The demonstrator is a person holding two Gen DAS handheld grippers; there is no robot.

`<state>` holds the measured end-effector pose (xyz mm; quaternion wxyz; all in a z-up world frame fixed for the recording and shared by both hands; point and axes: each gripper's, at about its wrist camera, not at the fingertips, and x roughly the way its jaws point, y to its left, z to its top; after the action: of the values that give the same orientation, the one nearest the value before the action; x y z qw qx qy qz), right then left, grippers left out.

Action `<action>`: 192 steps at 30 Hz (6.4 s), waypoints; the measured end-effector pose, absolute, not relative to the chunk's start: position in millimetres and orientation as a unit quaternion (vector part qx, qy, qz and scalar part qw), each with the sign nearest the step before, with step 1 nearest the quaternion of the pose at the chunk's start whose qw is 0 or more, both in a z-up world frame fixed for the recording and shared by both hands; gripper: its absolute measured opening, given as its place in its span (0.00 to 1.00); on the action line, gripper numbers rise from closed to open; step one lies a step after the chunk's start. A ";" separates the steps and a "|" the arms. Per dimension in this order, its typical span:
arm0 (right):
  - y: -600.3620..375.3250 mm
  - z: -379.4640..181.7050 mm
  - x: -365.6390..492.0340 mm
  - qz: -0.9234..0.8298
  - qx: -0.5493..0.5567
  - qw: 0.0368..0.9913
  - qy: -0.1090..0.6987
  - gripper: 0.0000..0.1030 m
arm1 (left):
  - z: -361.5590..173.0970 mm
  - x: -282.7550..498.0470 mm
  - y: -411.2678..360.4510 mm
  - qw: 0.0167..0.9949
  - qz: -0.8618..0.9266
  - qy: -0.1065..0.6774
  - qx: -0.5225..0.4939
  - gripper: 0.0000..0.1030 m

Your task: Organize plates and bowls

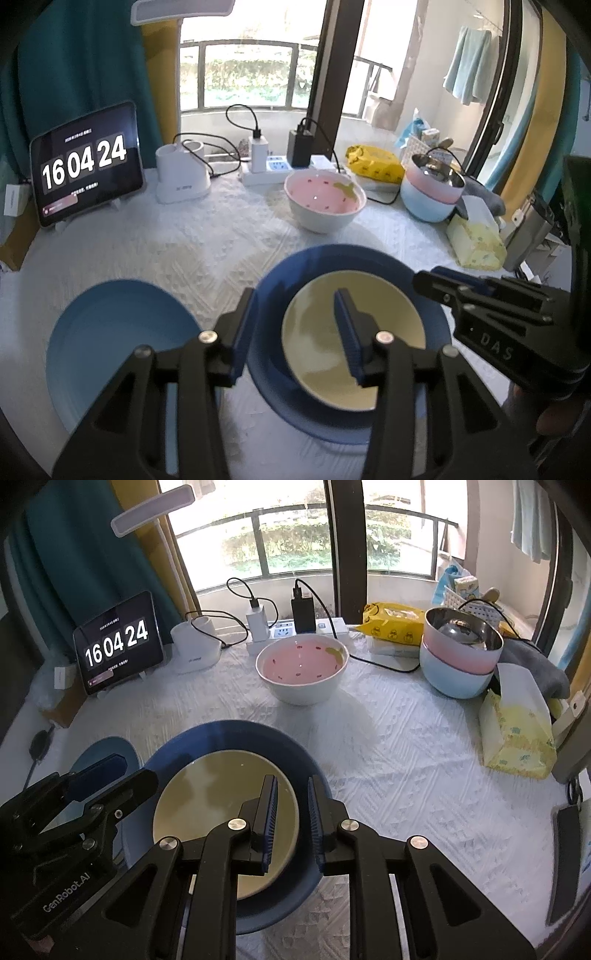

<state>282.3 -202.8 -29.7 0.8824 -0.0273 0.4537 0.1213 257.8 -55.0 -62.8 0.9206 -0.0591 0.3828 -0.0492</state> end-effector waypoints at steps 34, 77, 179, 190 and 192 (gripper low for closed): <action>-214.6 -9.0 337.1 0.126 -0.022 0.892 0.433 0.18 | -32.7 326.4 -72.0 0.933 -0.056 0.355 -0.017 0.43; -243.4 -53.9 437.9 0.127 0.021 0.876 0.466 0.31 | -81.0 450.6 -68.9 0.883 -0.073 0.462 -0.048 0.44; -264.7 -23.0 414.8 0.169 0.060 0.905 0.387 0.12 | -35.7 409.7 -134.5 0.910 -0.079 0.407 0.030 0.23; -249.8 3.3 372.1 0.166 0.047 0.912 0.371 0.12 | -11.1 370.2 -115.6 0.922 -0.083 0.377 0.013 0.23; -246.8 6.0 365.5 0.169 0.049 0.912 0.371 0.12 | -8.4 364.4 -111.7 0.924 -0.083 0.373 0.011 0.23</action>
<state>365.5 -246.8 6.0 0.9119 0.0490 0.3709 0.1688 364.4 -111.7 -8.4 0.9240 0.0115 0.3732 -0.0829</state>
